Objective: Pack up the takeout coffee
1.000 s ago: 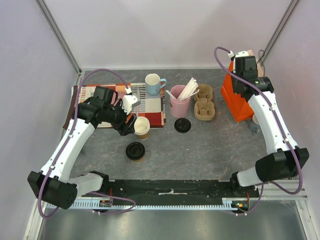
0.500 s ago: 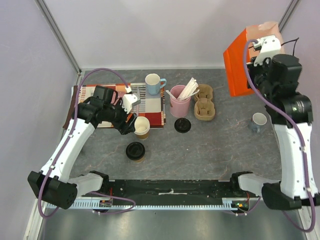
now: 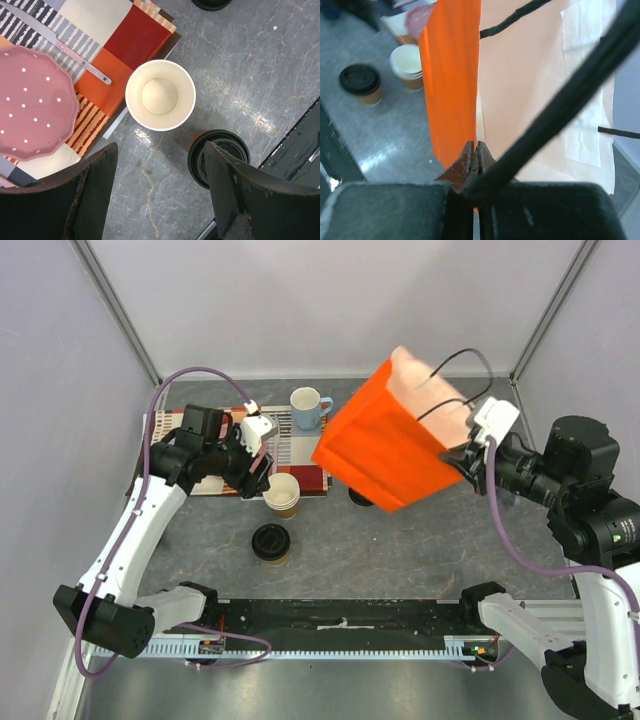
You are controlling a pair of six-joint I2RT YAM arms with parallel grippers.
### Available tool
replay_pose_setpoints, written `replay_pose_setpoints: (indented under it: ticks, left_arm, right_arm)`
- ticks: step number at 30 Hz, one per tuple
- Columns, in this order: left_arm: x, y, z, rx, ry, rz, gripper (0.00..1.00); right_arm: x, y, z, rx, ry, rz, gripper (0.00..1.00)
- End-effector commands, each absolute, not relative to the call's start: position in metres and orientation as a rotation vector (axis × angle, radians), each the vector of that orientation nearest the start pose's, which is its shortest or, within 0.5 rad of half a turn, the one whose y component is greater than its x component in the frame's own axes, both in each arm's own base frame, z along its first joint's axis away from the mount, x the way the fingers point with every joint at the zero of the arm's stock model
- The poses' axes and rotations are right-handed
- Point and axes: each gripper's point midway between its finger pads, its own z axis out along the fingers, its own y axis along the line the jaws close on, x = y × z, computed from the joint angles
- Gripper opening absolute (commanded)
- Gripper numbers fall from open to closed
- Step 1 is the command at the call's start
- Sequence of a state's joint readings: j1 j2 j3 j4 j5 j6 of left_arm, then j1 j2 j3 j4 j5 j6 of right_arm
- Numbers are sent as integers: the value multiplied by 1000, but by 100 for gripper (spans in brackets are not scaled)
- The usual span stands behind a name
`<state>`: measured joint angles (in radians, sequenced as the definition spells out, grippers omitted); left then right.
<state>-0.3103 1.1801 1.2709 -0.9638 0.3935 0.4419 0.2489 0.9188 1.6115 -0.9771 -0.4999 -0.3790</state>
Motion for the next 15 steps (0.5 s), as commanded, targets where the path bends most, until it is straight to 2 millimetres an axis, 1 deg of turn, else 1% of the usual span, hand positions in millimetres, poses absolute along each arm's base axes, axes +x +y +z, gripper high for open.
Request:
replay_pose_setpoints:
  ticks: [1, 2, 3, 4, 5, 6, 9, 12, 13, 14, 15]
  left_arm:
    - [274, -138, 254, 960, 2106, -392, 77]
    - [275, -138, 257, 953, 2103, -394, 77]
    - [275, -139, 258, 953, 2100, -400, 77]
    - [276, -141, 260, 952, 2096, -405, 77]
    - [276, -142, 261, 952, 2092, -416, 77]
    - [276, -144, 263, 954, 2086, -422, 77]
    - [276, -146, 262, 965, 2080, -438, 77]
    - [279, -145, 258, 964, 2091, -432, 77]
    - [279, -146, 258, 965, 2091, -431, 77]
    - [280, -145, 257, 963, 2097, -428, 77]
    - [281, -146, 257, 964, 2095, -431, 77]
  right_arm:
    - [164, 148, 395, -1192, 1542, 490, 0]
    - [161, 149, 386, -1212, 1586, 507, 0]
    - [164, 145, 381, -1214, 1619, 470, 0]
    - [161, 146, 374, -1247, 1636, 464, 0]
    - [161, 142, 362, -1264, 1697, 442, 0]
    - [168, 131, 352, -1265, 1755, 352, 0]
    - [163, 126, 326, -1373, 1814, 307, 0]
    - [160, 140, 308, -1465, 1805, 384, 0]
    - [156, 147, 305, -1496, 1785, 434, 0]
    - [161, 153, 302, -1526, 1762, 440, 0]
    - [158, 160, 296, -1575, 1740, 459, 0]
